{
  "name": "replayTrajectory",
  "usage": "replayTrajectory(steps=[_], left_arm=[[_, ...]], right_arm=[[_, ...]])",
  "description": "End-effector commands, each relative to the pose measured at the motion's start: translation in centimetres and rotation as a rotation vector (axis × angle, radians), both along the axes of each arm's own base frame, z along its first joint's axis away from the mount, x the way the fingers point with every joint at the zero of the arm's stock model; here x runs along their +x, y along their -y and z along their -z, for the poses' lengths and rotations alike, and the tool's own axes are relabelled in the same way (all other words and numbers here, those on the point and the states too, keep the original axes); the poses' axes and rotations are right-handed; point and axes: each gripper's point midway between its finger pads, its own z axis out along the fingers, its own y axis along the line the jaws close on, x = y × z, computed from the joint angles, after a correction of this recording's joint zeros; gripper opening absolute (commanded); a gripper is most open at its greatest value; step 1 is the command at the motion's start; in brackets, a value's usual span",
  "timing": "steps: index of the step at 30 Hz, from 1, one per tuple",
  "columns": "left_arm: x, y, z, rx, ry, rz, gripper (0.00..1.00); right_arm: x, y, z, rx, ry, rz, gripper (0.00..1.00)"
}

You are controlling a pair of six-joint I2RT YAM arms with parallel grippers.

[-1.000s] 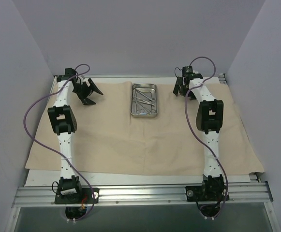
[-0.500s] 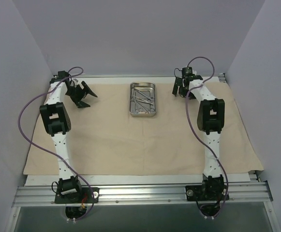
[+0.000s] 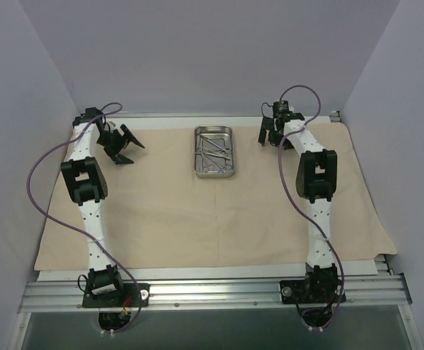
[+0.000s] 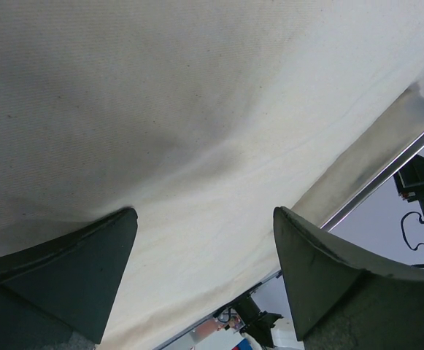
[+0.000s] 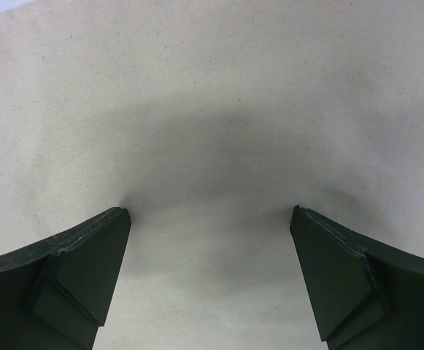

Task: Open and lay out the surgical kit
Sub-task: Smooth out the surgical kit at the center of the board.

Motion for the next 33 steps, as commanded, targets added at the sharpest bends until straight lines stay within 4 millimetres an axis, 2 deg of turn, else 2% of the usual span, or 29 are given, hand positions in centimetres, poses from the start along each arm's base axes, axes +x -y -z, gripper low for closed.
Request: replayTrajectory(steps=[1, 3, 4, 5, 7, 8, 9, 10, 11, 13, 14, 16, 17, 18, 19, 20, 21, 22, 23, 24, 25, 26, 27, 28, 29, 30, 31, 32, 33], left_arm=[[-2.3, -5.0, 8.3, 0.220, -0.146, 0.009, 0.91], [-2.3, -4.9, 7.8, 0.226, -0.127, -0.003, 0.91], [-3.8, -4.6, 8.8, 0.215, -0.172, -0.003, 0.91], [-3.6, -4.7, 7.8, 0.222, -0.144, -0.013, 0.91], [-3.8, -5.0, 7.9, 0.237, -0.139, -0.019, 0.92], [-3.7, -5.3, 7.7, 0.241, -0.133, -0.016, 0.93], [-3.8, -5.5, 7.4, 0.244, -0.136, -0.004, 0.94], [-3.3, -5.6, 6.8, 0.242, -0.111, 0.002, 0.94], [-2.1, -5.9, 5.5, 0.254, -0.058, 0.007, 0.94], [-1.4, -6.5, 3.8, 0.292, -0.017, 0.014, 0.95], [-0.8, -6.8, 1.8, 0.311, 0.025, 0.005, 0.96], [-0.5, -6.9, -0.2, 0.356, 0.056, -0.012, 0.97], [-0.3, -7.4, -2.7, 0.409, 0.106, -0.027, 0.97], [-0.8, -7.5, -2.6, 0.438, 0.109, -0.020, 0.97], [-1.1, -7.3, -3.3, 0.471, 0.116, -0.017, 0.97], [-1.4, -7.7, -5.6, 0.518, 0.152, -0.032, 0.95], [-2.4, -7.6, -4.8, 0.529, 0.134, -0.023, 0.94], [-2.9, -7.0, -5.5, 0.553, 0.145, -0.009, 0.94], [-3.4, -6.8, -7.5, 0.583, 0.178, -0.006, 0.94], [-4.2, -6.7, -7.8, 0.620, 0.173, 0.016, 0.94], [-5.5, -6.4, -7.5, 0.645, 0.141, 0.034, 0.94], [-6.3, -5.2, -9.2, 0.653, 0.168, 0.056, 0.94], [-7.1, -4.6, -9.4, 0.650, 0.170, 0.087, 0.94], [-8.8, -3.7, -8.8, 0.632, 0.132, 0.117, 0.94], [-10.0, -2.6, -10.3, 0.630, 0.161, 0.138, 0.94], [-11.2, -1.6, -10.4, 0.611, 0.158, 0.164, 0.94], [-13.4, -0.6, -9.4, 0.590, 0.112, 0.194, 0.94], [-14.7, 0.0, -10.8, 0.583, 0.144, 0.196, 0.95], [-16.3, 2.3, -10.6, 0.562, 0.131, 0.245, 0.99]], right_arm=[[-8.4, -1.4, 7.7, 0.070, -0.323, -0.018, 1.00], [-8.6, -1.0, 8.3, 0.062, -0.326, -0.013, 1.00], [-8.6, -0.7, 8.5, 0.060, -0.335, -0.011, 1.00], [-7.6, -0.6, 8.5, 0.063, -0.320, -0.010, 1.00], [-6.5, -0.7, 8.2, 0.059, -0.307, -0.021, 1.00], [-5.6, -1.0, 7.3, 0.068, -0.286, -0.026, 1.00], [-5.5, -1.1, 7.6, 0.070, -0.294, -0.030, 1.00], [-5.3, -1.3, 7.3, 0.071, -0.286, -0.036, 1.00], [-4.7, -1.4, 6.1, 0.073, -0.256, -0.041, 1.00], [-4.4, -1.5, 5.1, 0.071, -0.224, -0.048, 1.00], [-3.8, -1.6, 3.3, 0.075, -0.189, -0.049, 1.00], [-3.3, -1.8, 1.0, 0.076, -0.147, -0.048, 1.00], [-2.8, -1.9, -1.7, 0.078, -0.097, -0.045, 1.00], [-2.8, -1.6, -2.9, 0.058, -0.078, -0.031, 1.00], [-3.5, -2.0, -3.8, 0.055, -0.082, -0.033, 1.00], [-3.7, -1.8, -6.7, 0.042, -0.034, -0.014, 1.00], [-4.2, -2.1, -7.8, 0.042, -0.024, -0.016, 1.00], [-5.6, -2.7, -7.7, 0.022, -0.048, -0.028, 1.00], [-6.5, -3.0, -10.4, 0.022, -0.007, -0.037, 1.00], [-7.4, -3.6, -10.9, 0.017, -0.009, -0.061, 1.00], [-9.9, -4.7, -9.8, 0.006, -0.070, -0.100, 1.00], [-11.3, -5.1, -11.8, 0.003, -0.046, -0.117, 1.00], [-12.8, -5.5, -12.0, -0.004, -0.061, -0.136, 1.00], [-14.3, -5.8, -12.2, -0.012, -0.071, -0.145, 1.00], [-17.5, -6.2, -12.5, -0.025, -0.080, -0.167, 1.00], [-19.0, -6.5, -12.4, -0.012, -0.087, -0.178, 1.00], [-20.4, -7.1, -12.4, 0.021, -0.086, -0.185, 1.00], [-23.7, -8.3, -11.7, 0.094, -0.132, -0.231, 1.00], [-25.4, -9.1, -11.1, 0.139, -0.161, -0.255, 1.00]])
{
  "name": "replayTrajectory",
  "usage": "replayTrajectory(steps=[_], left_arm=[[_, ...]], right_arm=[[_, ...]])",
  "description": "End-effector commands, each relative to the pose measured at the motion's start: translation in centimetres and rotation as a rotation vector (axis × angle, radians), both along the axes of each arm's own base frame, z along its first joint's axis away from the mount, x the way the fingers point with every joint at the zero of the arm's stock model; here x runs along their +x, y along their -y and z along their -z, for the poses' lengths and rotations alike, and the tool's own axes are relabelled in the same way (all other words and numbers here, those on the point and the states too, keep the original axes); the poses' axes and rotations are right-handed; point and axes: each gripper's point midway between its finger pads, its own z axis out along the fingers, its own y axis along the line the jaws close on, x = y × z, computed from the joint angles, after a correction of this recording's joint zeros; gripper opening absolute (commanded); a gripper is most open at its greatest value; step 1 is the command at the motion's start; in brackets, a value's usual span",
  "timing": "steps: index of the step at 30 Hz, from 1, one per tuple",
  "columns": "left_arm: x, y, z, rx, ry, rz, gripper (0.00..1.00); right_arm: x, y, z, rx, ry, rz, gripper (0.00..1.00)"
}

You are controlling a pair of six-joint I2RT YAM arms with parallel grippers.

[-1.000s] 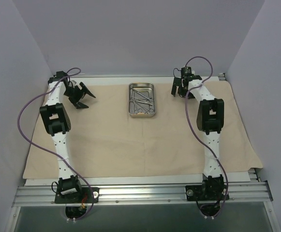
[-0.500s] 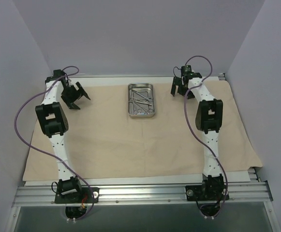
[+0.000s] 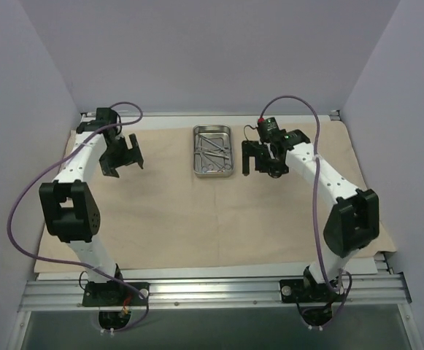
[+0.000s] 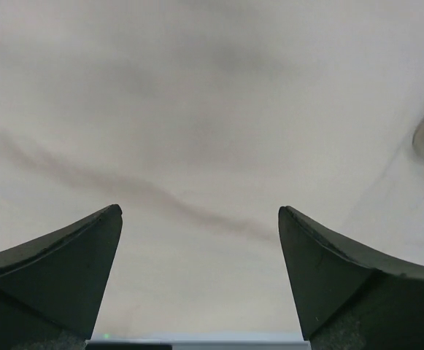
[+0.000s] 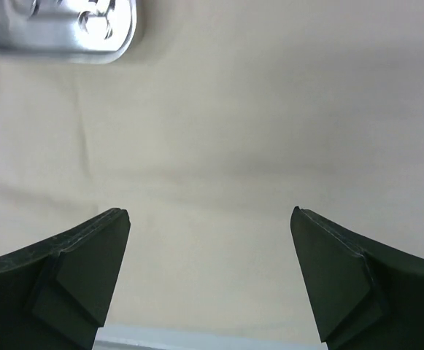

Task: Open and lay out the surgical kit
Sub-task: Smooth out the surgical kit at the center of the board.

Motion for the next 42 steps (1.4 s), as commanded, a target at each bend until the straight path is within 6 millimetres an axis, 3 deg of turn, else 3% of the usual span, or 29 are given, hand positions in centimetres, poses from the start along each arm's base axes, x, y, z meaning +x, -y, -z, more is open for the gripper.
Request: replayTrajectory(steps=[1, 2, 3, 5, 6, 10, 11, 15, 19, 22, 26, 33, 36, 39, 40, 42], left_arm=[[-5.3, 3.2, -1.4, -0.016, -0.042, 0.079, 0.99], [-7.8, 3.8, -0.8, -0.023, -0.080, 0.089, 0.93], [-9.3, 5.0, -0.4, -0.035, -0.108, 0.111, 0.90], [-13.0, 5.6, 0.7, -0.033, -0.168, 0.127, 0.84], [-14.1, 6.3, 1.0, -0.027, -0.184, 0.150, 0.83], [-17.8, 6.5, 1.8, -0.011, -0.240, 0.176, 0.81], [-19.0, 6.3, 1.9, -0.004, -0.264, 0.168, 0.80], [-20.7, 6.3, 2.7, 0.000, -0.300, 0.145, 0.79], [-20.4, 6.4, 3.8, 0.008, -0.364, 0.105, 0.85], [-19.6, 7.0, 4.5, -0.026, -0.377, 0.082, 0.87], [-18.9, 7.0, 4.6, -0.074, -0.357, 0.049, 0.87], [-17.8, 3.8, 2.2, 0.006, -0.274, -0.002, 0.94], [-17.0, 3.3, 1.3, 0.016, -0.245, 0.007, 0.94], [-15.5, 2.3, 0.1, 0.073, -0.193, 0.018, 0.96], [-14.8, 2.2, -0.6, 0.081, -0.168, 0.020, 0.96], [-14.1, 2.0, -1.2, 0.094, -0.145, 0.032, 0.97]], right_arm=[[-7.0, -0.9, 1.8, 0.105, -0.152, -0.025, 1.00], [-8.6, -1.6, 1.5, 0.137, -0.157, -0.046, 0.98], [-11.5, -2.6, 3.2, 0.129, -0.212, -0.090, 0.96], [-13.8, -4.2, 3.2, 0.149, -0.194, -0.101, 0.91], [-16.0, -4.7, 4.6, 0.110, -0.219, -0.130, 0.91], [-20.5, -5.9, 6.3, 0.092, -0.249, -0.141, 0.91], [-20.9, -6.0, 6.5, 0.094, -0.251, -0.119, 0.91], [-21.4, -5.0, 9.3, 0.017, -0.284, -0.091, 0.91], [-19.7, -4.7, 10.4, -0.061, -0.240, -0.057, 0.92], [-19.5, -4.4, 11.7, -0.099, -0.243, -0.038, 0.92], [-20.9, -3.6, 13.5, -0.156, -0.294, -0.029, 0.92], [-23.3, -4.0, 13.9, -0.167, -0.327, -0.074, 0.92], [-23.6, -4.0, 13.1, -0.194, -0.327, -0.083, 0.92], [-21.0, -5.3, 9.7, -0.213, -0.175, -0.091, 0.91], [-19.6, -7.1, 7.5, -0.169, -0.106, -0.107, 0.90], [-17.8, -8.3, 5.6, -0.162, -0.034, -0.132, 0.89]])
